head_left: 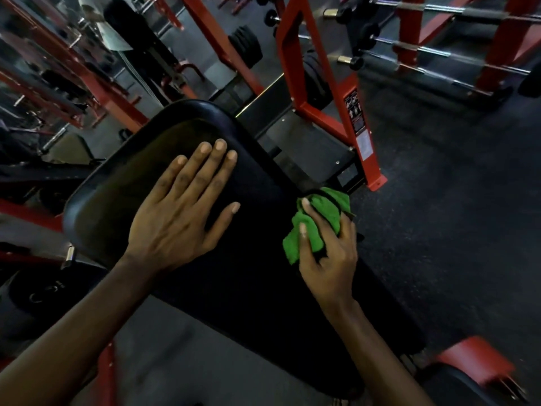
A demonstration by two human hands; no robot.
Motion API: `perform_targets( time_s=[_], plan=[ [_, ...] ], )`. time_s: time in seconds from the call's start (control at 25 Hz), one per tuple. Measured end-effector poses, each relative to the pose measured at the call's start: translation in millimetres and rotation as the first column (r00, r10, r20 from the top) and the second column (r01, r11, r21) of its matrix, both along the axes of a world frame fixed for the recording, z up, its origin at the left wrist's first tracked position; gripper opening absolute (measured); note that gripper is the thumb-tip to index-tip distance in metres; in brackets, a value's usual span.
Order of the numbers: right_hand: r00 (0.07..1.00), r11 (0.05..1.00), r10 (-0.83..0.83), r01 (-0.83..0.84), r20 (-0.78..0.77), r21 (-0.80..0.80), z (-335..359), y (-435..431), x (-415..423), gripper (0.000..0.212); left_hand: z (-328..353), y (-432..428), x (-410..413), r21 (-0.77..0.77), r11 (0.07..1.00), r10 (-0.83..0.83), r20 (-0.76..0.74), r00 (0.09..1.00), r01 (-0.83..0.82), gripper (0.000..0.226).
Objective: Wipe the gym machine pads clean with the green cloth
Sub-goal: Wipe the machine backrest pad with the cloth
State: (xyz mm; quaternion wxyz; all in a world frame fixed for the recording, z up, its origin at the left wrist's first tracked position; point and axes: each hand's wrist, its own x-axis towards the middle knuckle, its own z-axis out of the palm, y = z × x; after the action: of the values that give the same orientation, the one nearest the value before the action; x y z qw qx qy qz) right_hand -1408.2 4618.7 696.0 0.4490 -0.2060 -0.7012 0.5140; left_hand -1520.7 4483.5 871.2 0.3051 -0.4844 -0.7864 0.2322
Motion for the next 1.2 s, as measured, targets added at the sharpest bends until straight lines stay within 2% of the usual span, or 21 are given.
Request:
perform_targets(
  time_s=[0.12, 0.24, 0.36, 0.56, 0.64, 0.76, 0.92, 1.08, 1.2],
  plan=[
    [1.0, 0.999, -0.03, 0.029, -0.007, -0.015, 32, 3, -23, 0.033, -1, 1, 0, -0.011, 1.0, -0.007, -0.003, 1.0, 0.007, 0.069],
    [1.0, 0.999, 0.025, -0.025, -0.012, 0.042, 51, 9, -36, 0.034, -2, 1, 1, -0.005, 1.0, 0.003, 0.003, 1.0, -0.003, 0.069],
    [0.997, 0.997, 0.063, -0.062, -0.041, 0.04, 25, 14, -21, 0.035, -2, 0, 0, -0.009, 1.0, -0.019, -0.005, 1.0, 0.019, 0.068],
    [0.997, 0.999, 0.043, -0.043, 0.065, -0.008, -65, 9, 36, 0.035, -5, 1, 2, -0.007, 0.998, -0.063, 0.034, 0.997, 0.063, 0.062],
    [0.998, 0.998, 0.023, -0.019, 0.065, -0.064, -65, 6, 35, 0.034, -4, 3, 4, 0.035, 0.998, -0.052, 0.076, 0.996, 0.049, 0.063],
    [0.998, 0.993, -0.032, 0.039, 0.061, -0.109, -25, 7, 10, 0.035, -6, 21, 12, 0.088, 0.993, -0.087, 0.17, 0.982, 0.073, 0.06],
    [0.996, 0.997, 0.068, -0.065, 0.063, -0.052, -5, 19, 1, 0.034, -34, 58, 27, -0.043, 0.989, -0.13, 0.244, 0.961, 0.145, 0.054],
    [0.994, 0.996, 0.079, -0.076, 0.071, -0.041, -69, 21, 37, 0.032, -60, 70, 29, -0.2, 0.972, -0.084, 0.201, 0.976, 0.125, 0.053],
    [0.99, 0.991, 0.06, -0.043, 0.129, -0.13, -110, 24, 62, 0.031, -78, 76, 34, -0.265, 0.953, -0.092, 0.203, 0.975, 0.146, 0.053]
  ],
)
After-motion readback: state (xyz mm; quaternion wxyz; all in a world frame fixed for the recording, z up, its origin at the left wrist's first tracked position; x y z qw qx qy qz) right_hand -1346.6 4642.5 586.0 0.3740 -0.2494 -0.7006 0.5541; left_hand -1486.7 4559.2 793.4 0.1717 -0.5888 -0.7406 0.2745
